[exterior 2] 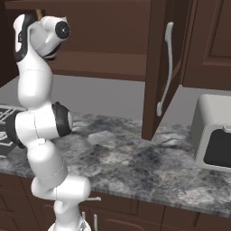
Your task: Get the candle and the wine from the cabinet and move them to the dining counter.
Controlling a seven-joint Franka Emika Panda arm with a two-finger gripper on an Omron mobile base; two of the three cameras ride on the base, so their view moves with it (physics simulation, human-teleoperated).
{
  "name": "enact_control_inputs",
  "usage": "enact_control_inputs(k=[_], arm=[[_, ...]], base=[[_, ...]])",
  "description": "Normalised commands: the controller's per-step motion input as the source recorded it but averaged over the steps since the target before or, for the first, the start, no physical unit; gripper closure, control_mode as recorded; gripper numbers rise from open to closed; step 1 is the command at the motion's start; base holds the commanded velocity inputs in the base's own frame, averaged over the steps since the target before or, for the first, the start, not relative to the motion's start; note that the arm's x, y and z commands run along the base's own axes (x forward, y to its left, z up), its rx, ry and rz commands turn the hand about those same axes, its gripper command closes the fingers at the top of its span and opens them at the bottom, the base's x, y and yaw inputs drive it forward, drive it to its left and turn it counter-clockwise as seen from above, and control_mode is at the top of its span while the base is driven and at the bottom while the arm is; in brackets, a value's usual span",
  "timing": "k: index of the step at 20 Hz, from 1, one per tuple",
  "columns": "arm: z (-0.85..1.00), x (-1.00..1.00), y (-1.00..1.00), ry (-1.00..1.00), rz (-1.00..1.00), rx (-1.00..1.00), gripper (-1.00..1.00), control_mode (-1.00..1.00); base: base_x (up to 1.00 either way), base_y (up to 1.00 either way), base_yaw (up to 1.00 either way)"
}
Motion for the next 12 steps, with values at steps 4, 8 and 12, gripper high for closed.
enact_control_inputs(k=[4, 8, 12], arm=[[0.0, -0.23, -0.19, -0.08, 0.0, 0.0, 1.0, -1.0], [0.0, -0.46, -0.33, 0.0, 0.0, 0.0, 1.0, -1.0], [0.0, -0.45, -0.28, 0.0, 0.0, 0.0, 1.0, -1.0]], base=[[0.0, 0.0, 0.0], [0.0, 0.0, 0.0], [0.0, 0.0, 0.0]])
